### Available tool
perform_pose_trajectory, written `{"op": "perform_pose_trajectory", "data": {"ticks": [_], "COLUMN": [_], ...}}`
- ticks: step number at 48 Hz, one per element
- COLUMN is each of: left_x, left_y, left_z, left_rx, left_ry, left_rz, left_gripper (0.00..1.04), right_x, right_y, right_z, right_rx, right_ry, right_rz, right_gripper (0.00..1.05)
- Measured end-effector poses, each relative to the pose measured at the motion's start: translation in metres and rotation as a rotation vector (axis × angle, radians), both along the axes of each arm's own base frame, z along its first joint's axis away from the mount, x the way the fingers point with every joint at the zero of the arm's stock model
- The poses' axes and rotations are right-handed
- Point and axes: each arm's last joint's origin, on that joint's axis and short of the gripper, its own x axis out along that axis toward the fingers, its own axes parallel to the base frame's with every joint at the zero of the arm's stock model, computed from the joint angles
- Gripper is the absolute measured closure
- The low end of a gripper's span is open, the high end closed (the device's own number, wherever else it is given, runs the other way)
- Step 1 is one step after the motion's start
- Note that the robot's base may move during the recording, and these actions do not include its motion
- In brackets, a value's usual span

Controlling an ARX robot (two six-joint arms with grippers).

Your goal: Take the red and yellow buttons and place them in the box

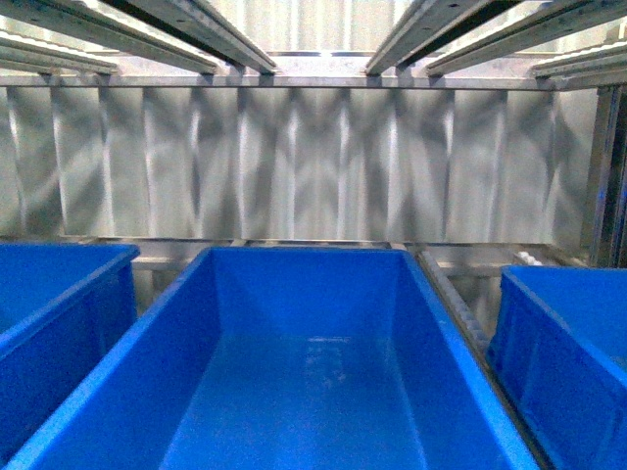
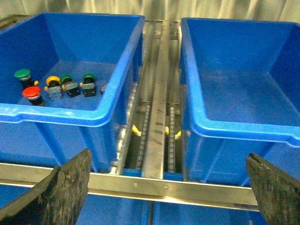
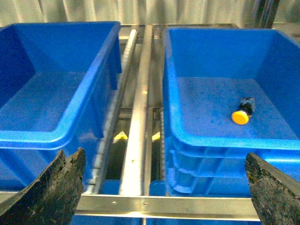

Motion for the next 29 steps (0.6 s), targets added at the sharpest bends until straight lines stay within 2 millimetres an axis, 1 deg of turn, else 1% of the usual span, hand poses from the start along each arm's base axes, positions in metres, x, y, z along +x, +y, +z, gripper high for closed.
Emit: {"op": "perform_pose_trajectory", "data": {"ticks": [29], "left_x": [0.0], "left_y": [0.0], "left_z": [0.0], "left_rx": [0.0], "left_ry": [0.0], "left_rz": [0.0], "left_gripper": [0.08], "right_x": [0.0], "right_y": [0.0001], "right_z": [-0.0002], "right_rx": [0.0], "right_ry": [0.002], "right_rz": [0.001], "right_gripper": [0.06]}}
